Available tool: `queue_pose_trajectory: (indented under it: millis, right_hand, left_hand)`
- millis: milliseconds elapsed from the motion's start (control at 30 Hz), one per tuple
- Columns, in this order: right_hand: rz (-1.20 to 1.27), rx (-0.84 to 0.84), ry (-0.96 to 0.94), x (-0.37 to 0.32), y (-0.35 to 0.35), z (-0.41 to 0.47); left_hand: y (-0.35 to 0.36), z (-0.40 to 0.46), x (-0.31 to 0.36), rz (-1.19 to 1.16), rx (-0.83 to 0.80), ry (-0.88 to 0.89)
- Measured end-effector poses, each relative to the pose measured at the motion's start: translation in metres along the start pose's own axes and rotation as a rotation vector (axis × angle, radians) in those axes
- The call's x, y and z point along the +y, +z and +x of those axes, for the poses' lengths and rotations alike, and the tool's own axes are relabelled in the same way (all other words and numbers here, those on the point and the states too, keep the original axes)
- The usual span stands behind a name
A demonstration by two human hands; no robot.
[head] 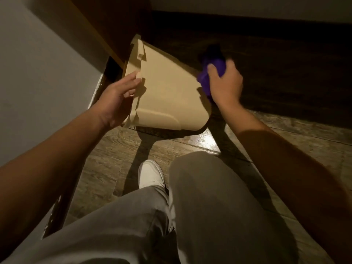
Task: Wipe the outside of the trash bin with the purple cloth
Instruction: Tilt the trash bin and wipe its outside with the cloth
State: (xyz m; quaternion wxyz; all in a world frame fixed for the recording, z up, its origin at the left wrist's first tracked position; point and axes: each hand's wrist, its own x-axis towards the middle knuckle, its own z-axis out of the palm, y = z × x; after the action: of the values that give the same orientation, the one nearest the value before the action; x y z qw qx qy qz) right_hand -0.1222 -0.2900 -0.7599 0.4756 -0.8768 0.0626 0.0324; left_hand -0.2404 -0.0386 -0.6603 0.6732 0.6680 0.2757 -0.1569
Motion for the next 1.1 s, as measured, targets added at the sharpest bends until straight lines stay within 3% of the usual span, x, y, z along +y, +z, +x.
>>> queue_pose_trajectory:
  millis: [100, 233, 333, 533, 633, 733, 867, 967, 1100]
  right_hand:
    - [0.201, -0.109, -0.171, -0.060, 0.004, -0.024]
    - [0.222, -0.171, -0.301, -0.098, 0.020, -0.057]
    - [0.103, -0.210, -0.371, -0.097, 0.040, -0.078]
    - [-0.234, -0.061, -0.532, -0.069, 0.067, -0.077]
    - [-0.337, -0.021, -0.490, -0.026, 0.058, -0.057]
    - [-0.452, 0.019, -0.327, 0.027, 0.039, -0.034]
    - [-0.585, -0.106, -0.081, 0.088, 0.010, -0.021]
    - [-0.404, -0.005, 0.035, 0.090, 0.001, -0.018]
    - [-0.092, 0.180, -0.086, 0.036, 0.000, -0.008]
  left_hand:
    - [-0.003, -0.004, -0.014, 0.153, 0.011, -0.075]
    - [0.001, -0.005, -0.014, 0.151, 0.124, -0.072]
    - [0.012, 0.000, 0.000, 0.083, 0.194, -0.005]
    - [0.016, 0.003, 0.002, 0.005, 0.305, -0.032]
    - [0.007, -0.001, -0.001, 0.025, 0.345, -0.089]
    - [0.006, 0.000, -0.003, 0.046, 0.420, -0.096]
    - [0.010, 0.000, 0.001, 0.159, 0.466, -0.032]
    - [0.005, 0.001, 0.002, 0.121, 0.407, -0.044]
    - [0.000, -0.004, 0.004, 0.064, 0.212, 0.028]
